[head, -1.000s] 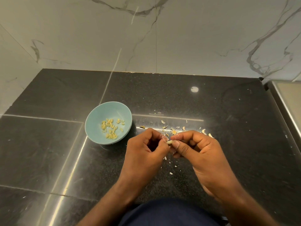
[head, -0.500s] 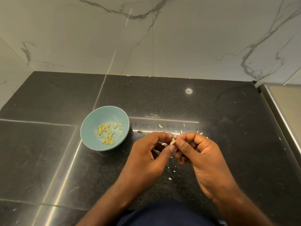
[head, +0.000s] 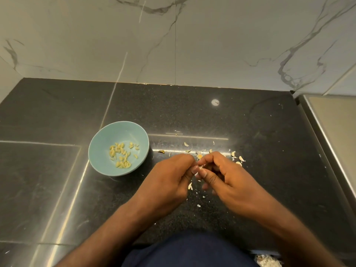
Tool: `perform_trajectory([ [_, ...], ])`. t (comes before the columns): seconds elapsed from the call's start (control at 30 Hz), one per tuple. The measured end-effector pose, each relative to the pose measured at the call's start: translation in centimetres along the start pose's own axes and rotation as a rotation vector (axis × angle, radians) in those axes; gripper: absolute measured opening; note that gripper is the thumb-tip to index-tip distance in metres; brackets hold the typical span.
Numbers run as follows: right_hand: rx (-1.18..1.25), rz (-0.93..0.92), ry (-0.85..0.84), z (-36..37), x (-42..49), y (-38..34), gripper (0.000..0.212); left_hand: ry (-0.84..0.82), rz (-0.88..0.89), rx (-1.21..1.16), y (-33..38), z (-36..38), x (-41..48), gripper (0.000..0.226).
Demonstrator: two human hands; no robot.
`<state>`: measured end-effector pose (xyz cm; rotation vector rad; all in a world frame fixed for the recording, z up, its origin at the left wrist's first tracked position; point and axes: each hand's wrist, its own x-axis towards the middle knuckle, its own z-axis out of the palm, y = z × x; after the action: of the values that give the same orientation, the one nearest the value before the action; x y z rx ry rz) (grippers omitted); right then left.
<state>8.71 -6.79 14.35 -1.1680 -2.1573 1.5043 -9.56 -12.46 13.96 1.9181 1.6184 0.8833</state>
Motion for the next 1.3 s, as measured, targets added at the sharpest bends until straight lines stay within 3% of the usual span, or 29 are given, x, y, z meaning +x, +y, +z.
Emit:
perform_trajectory([
  [0.17,-0.082,-0.072,-0.064,-0.4,0.3,-0.1,0.016,-0.029,0.07,0.009,-0.5,-0.2,0.1,0.03],
  [0.33,0.27,-0.027,-0.024,0.9,0.4,0.0,0.023,-0.028,0.017,-0.043,-0.6,-0.3,0.3,0.031],
  [0.43,0.021,-0.175,0.113,1.8,0.4,0.4,0.022,-0.079,-0.061,-0.27,0.1,-0.3,0.3,0.032],
  [0.57,-0.309,-0.344,0.287,2.3,0.7,0.8,0.031,-0.121,-0.376,-0.724,1.1,0.1,0.1,0.038],
  [0.63,-0.178,-0.297,0.317,2.9,0.7,0.6,0.033,-0.056,-0.371,-0.707,1.4,0.7,0.1,0.04],
  [0.77,0.511,0.075,0.198,3.7,0.1,-1.4,0.046,0.094,-0.126,-0.34,1.1,1.6,-0.1,0.031],
  [0.97,0.805,0.238,0.119,2.9,-0.4,-2.3,0.043,0.16,-0.027,-0.165,0.2,2.2,-0.2,0.032],
  [1.03,0.748,0.178,0.117,2.7,-0.5,-2.2,0.039,0.166,-0.03,-0.189,0.5,2.0,-0.1,0.028],
  [1.17,0.217,-0.154,0.228,2.4,-0.4,-1.3,0.027,0.147,-0.089,-0.358,1.1,1.6,0.3,0.029],
  [1.3,0.114,-0.236,0.304,2.1,-0.5,-0.3,0.021,0.127,-0.123,-0.383,1.0,1.6,0.2,0.028],
])
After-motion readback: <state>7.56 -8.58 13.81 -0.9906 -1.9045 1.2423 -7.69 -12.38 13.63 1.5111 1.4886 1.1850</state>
